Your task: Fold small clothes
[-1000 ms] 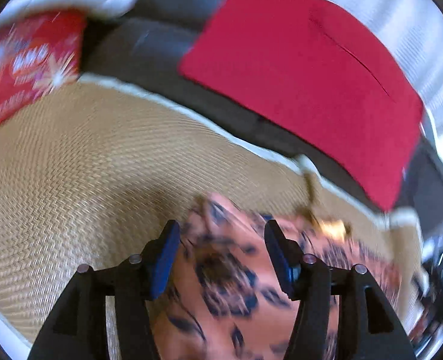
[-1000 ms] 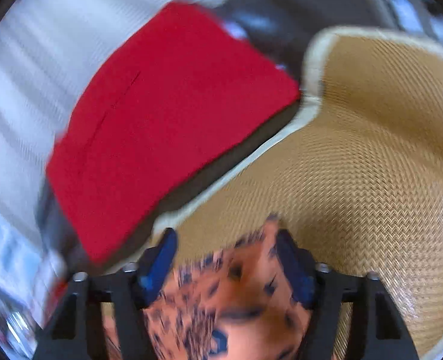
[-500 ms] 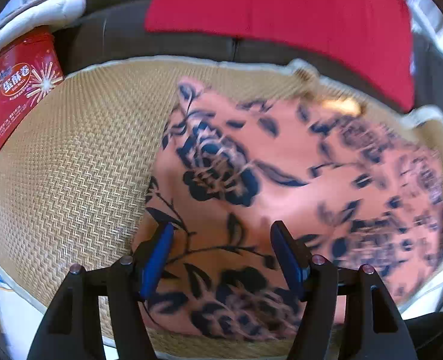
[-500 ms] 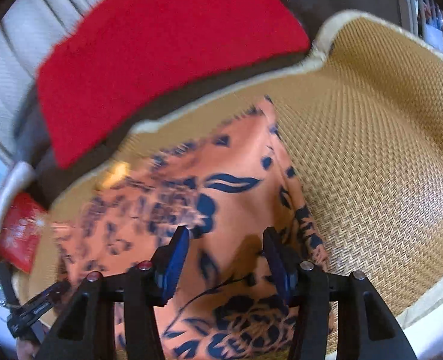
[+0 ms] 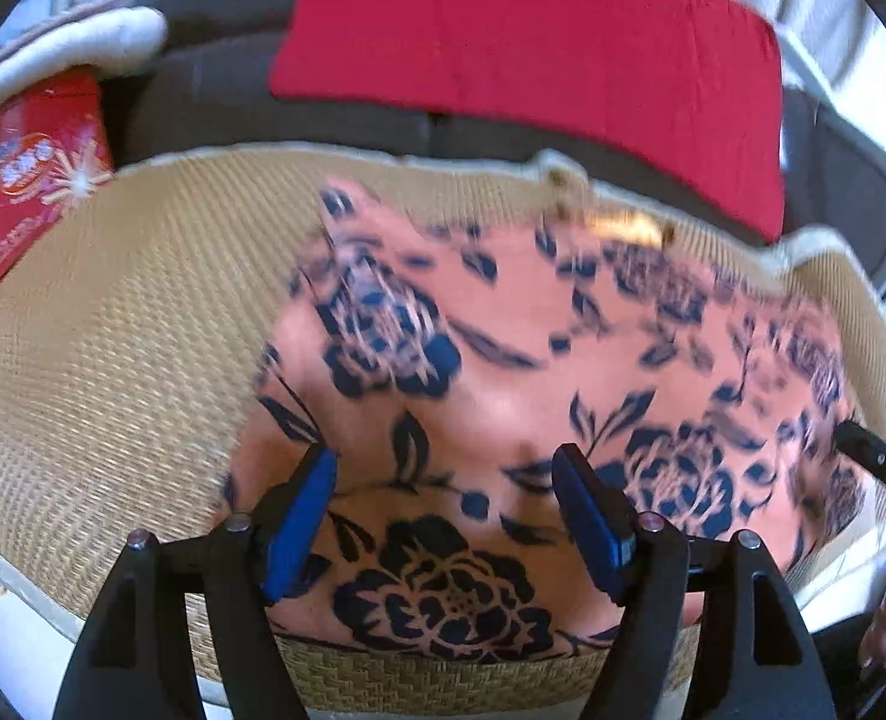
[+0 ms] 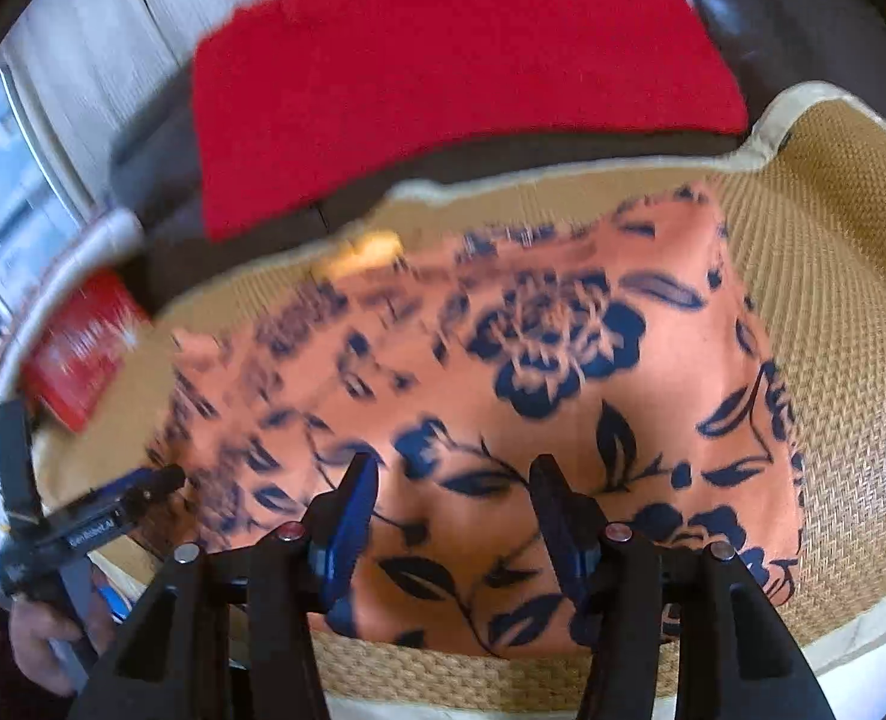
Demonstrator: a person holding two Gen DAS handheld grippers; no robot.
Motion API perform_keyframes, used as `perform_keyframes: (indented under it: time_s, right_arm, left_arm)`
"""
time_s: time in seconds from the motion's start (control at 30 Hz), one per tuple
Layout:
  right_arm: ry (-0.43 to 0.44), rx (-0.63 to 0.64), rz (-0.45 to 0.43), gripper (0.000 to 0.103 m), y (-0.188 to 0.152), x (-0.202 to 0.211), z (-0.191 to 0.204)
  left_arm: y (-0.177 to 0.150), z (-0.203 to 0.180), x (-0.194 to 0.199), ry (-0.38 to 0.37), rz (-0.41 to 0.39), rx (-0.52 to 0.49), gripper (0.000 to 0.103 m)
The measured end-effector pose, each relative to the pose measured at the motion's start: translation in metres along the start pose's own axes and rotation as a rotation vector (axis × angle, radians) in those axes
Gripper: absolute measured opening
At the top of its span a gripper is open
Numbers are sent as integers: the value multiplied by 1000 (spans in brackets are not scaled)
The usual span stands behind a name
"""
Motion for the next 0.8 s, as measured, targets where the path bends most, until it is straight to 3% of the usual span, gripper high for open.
perform_keyframes:
  time_s: [0.07, 0.2, 0.27, 0.43, 0.57, 0.8]
  right_arm:
    - [3, 15, -23, 56, 0, 2, 4]
    - [-41, 15, 138, 57, -20, -43, 1]
    - [-73, 72, 117, 57, -20, -43, 7]
    - [-40, 56, 5, 58, -10, -24, 17]
    - [-61, 46, -79, 58, 5, -11, 13]
    - [-96, 23, -54, 58, 10, -25, 6]
  left_arm:
    - [1, 8, 6, 25, -35, -3, 76]
    - [-18, 12, -8, 132, 17, -54, 80]
    - [-25, 13, -13, 168, 38, -72, 80]
    - [-16, 3, 6, 187, -74, -144, 80]
    - [-7, -6, 16, 145, -118, -128, 80]
    - [5, -23, 11, 142, -165, -141, 80]
Point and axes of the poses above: each gripper's, at about its wrist camera, not at the fingertips, and x roughly against the way its jaws point, z to its left, y to its top, the point moved 8 cm from there along -x, roughly the way its jaws point, and after that the axes turned 6 degrees about x, right-handed, at the moved point
